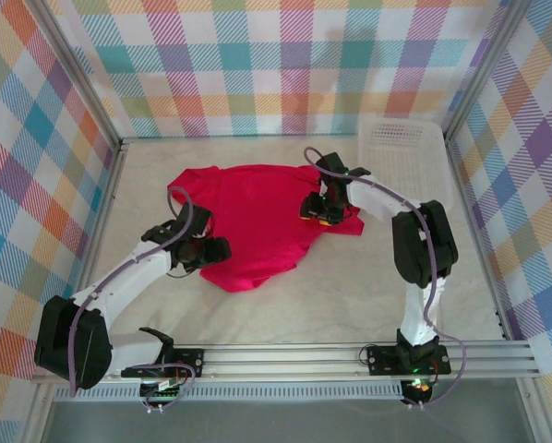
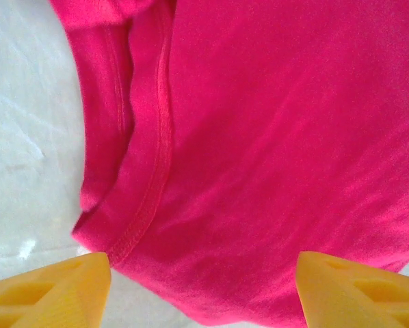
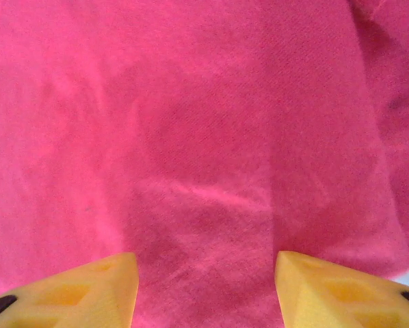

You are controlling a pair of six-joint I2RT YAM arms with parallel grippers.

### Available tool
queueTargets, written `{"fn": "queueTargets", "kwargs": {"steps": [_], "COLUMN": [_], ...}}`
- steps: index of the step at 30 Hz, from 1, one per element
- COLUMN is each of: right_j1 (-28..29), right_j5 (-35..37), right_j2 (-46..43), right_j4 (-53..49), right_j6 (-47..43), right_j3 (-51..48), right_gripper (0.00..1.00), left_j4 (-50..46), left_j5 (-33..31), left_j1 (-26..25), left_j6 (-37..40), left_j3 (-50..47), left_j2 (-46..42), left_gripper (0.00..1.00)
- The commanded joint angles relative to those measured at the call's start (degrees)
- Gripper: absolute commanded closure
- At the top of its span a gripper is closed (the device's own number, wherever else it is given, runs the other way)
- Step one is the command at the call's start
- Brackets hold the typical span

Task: Fold the inside-out t-shirt

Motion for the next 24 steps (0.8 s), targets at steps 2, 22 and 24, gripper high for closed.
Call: {"fn": "queueTargets", "kwargs": {"steps": [2, 22, 24], "right_j1": [0.16, -2.38, -2.38], "right_j5": [1.18, 5.65, 5.12], "right_j2": [0.03, 3.54, 4.01], "right_j4": [-1.63, 2.80, 1.83], "right_j6": [-0.03, -2.58, -2.33], "right_j3": [-0.79, -0.30, 1.55], "right_gripper": [0.43, 0.52, 0.80], "left_j4": [3.04, 10.30, 6.85], "left_j5": [2.44, -4.89, -7.61], "left_j1": [-0.98, -1.26, -0.84], "left_j6": [-3.83, -5.06, -3.52], "left_j3": [-5.67, -5.85, -2.99], "left_j2": [-3.60, 8.14, 9.01], "left_gripper": [0.26, 0.58, 0.78]}}
